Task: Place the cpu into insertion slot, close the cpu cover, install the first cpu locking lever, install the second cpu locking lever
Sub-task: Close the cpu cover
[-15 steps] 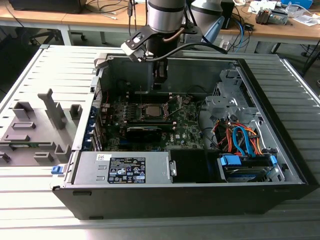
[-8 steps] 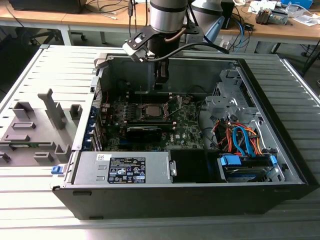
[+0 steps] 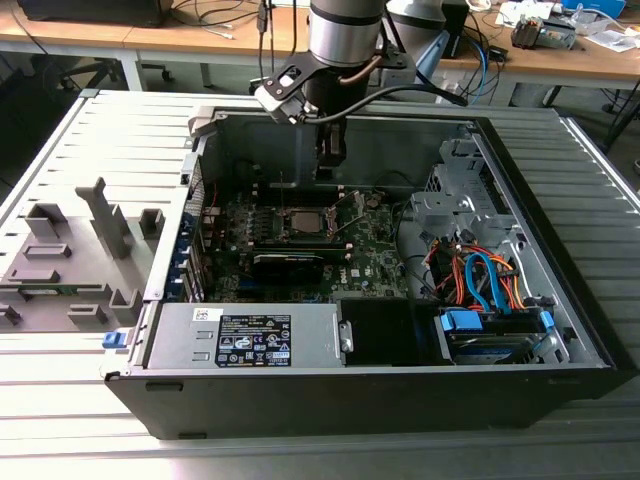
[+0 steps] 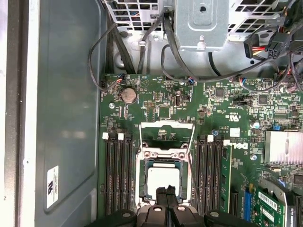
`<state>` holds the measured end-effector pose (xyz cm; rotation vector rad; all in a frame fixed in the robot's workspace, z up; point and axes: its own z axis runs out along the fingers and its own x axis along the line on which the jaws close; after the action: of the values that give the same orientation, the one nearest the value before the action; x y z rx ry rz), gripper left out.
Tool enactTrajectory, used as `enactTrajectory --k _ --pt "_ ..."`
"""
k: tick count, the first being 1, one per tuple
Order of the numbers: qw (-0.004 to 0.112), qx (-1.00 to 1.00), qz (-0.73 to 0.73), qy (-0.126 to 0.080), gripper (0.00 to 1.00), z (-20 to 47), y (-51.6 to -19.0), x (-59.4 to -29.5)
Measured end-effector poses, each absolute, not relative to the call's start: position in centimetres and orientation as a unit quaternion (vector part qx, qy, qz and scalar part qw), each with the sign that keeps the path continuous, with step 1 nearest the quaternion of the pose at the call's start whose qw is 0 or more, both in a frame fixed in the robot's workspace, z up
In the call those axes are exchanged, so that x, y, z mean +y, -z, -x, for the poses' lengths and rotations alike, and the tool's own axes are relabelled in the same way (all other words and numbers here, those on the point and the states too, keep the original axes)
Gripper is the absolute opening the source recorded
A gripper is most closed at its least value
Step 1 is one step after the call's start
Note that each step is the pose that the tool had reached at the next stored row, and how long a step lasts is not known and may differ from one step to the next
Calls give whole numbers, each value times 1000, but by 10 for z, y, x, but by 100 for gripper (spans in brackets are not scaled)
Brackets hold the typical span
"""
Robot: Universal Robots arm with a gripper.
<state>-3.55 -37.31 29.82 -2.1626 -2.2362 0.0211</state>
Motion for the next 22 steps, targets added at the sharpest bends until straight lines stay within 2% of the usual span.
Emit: enactTrajectory --k 22 --pt "15 -719 695 -7 11 26 -298 -373"
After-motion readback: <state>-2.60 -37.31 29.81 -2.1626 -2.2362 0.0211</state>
